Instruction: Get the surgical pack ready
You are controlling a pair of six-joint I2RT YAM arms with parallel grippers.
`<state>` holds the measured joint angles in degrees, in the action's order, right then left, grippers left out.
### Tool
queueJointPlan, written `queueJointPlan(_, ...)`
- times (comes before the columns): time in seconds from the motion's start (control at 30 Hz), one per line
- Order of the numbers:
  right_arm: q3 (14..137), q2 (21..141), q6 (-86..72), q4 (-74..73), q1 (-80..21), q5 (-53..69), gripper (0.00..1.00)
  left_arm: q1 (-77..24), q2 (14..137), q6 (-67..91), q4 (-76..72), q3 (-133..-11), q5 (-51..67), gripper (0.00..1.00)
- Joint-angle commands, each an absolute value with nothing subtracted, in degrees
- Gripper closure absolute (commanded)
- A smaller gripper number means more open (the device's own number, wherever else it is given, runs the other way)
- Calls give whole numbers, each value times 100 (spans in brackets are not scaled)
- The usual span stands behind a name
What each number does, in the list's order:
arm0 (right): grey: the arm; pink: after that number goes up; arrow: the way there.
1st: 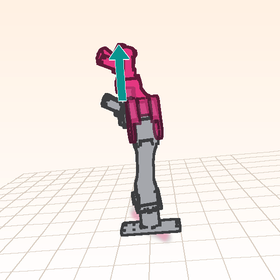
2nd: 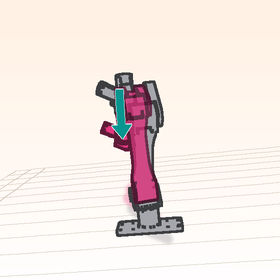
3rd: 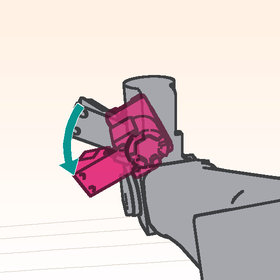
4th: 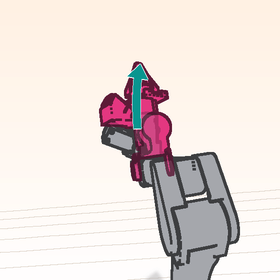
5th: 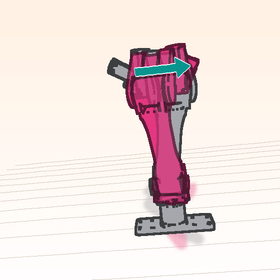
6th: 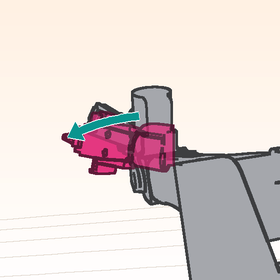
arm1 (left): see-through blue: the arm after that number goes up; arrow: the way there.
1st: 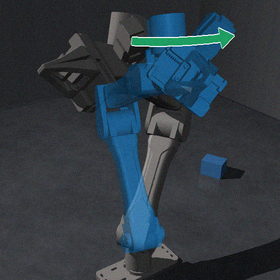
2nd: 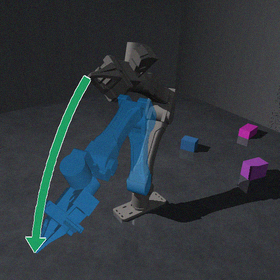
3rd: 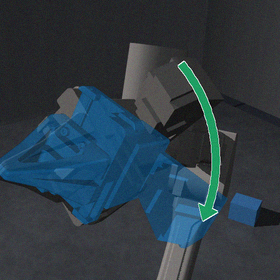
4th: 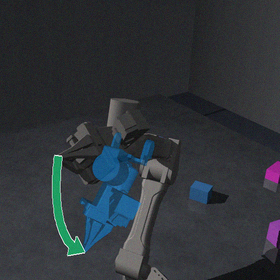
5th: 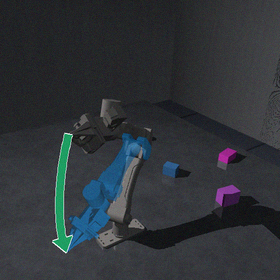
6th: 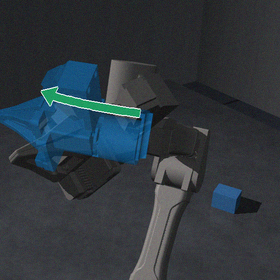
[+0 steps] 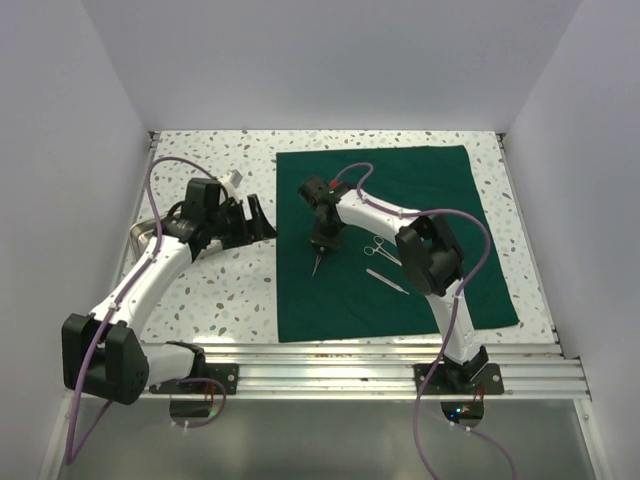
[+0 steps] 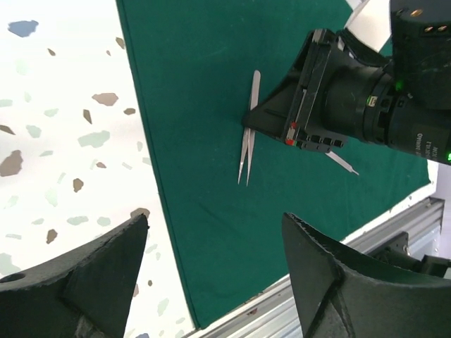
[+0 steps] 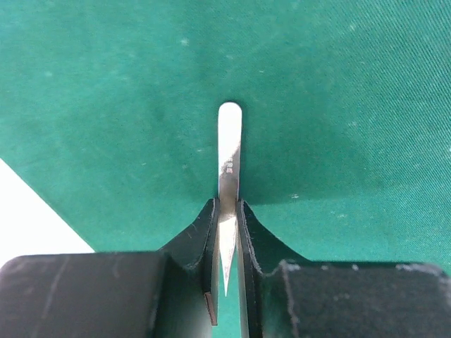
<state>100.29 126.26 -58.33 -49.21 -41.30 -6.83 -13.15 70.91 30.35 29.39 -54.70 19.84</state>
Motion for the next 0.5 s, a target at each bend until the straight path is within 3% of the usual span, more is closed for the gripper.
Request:
queueJointPlan(0.0,10345,12138,-5661,-4931,-4140,-879,98,-1266,7233,2962,2725,-5607,2408,18)
queueJointPlan(0.17,10275,11726,-5090,-4528,-4131,-572,100,-1266,7400,3154,2321,-5538,3084,12)
queueJointPlan(0.47,9958,10864,-4719,-3226,-4140,1176,100,-1266,7602,3673,1556,-5001,3744,15)
